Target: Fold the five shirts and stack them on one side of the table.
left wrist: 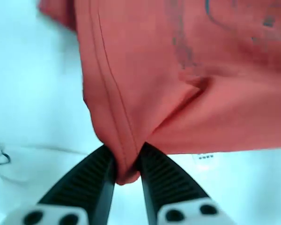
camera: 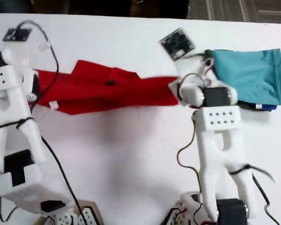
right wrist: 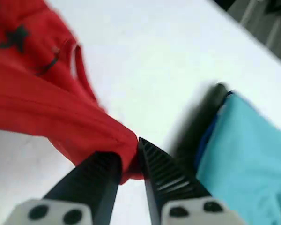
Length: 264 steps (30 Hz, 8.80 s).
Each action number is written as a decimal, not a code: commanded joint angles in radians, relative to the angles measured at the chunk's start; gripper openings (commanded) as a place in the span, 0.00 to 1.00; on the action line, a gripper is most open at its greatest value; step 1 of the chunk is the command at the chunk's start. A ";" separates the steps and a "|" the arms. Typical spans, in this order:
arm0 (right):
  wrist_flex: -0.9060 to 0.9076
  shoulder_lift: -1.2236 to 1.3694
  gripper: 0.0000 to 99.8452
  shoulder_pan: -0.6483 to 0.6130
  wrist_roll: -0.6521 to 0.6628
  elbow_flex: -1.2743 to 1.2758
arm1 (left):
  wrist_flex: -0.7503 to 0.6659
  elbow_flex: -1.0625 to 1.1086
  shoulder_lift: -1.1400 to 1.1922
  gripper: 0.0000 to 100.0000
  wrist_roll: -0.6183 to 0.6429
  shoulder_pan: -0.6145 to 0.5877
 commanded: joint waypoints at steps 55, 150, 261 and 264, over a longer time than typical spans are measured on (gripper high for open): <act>-0.093 -0.865 0.02 0.272 0.009 -0.486 | -0.048 -0.054 -1.069 0.02 0.008 0.074; 0.697 0.809 0.02 -0.042 -0.002 -1.208 | 0.017 -0.232 0.230 0.02 -0.213 0.089; -0.067 0.886 0.02 -0.117 -0.092 -0.351 | -0.169 -0.433 0.792 0.03 -0.153 0.084; -0.018 1.017 0.02 -0.120 -0.092 -0.540 | -0.058 -0.736 0.953 0.03 -0.129 0.103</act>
